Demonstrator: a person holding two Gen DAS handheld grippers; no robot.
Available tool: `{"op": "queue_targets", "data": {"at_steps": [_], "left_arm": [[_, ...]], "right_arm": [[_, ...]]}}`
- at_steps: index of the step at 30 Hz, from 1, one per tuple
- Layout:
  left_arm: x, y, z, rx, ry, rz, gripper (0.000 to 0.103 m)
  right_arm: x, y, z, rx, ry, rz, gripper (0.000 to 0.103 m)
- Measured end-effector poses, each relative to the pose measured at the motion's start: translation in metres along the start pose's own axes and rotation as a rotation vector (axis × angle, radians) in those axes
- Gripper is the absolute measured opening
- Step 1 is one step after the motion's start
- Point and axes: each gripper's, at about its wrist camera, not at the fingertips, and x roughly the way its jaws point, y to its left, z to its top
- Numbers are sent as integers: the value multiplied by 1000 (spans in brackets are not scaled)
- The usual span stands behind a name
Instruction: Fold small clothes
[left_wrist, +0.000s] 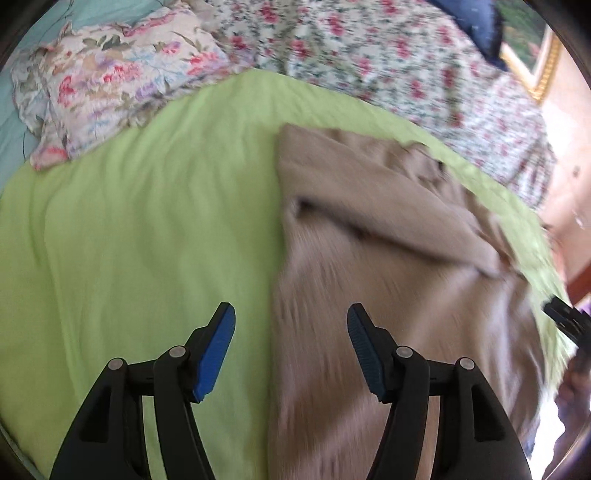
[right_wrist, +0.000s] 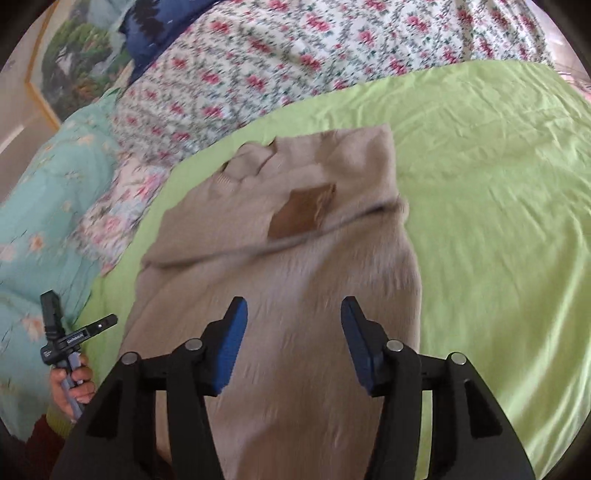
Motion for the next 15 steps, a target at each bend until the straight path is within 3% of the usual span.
{"op": "queue_targets", "data": {"at_steps": [9, 15], "left_arm": [[-43, 6, -96, 42, 113, -139, 73], [-52, -2, -152, 16, 180, -321, 73]], "right_arm": [[-62, -13, -76, -51, 119, 54, 59], [-73, -36, -126, -46, 245, 113, 61]]}}
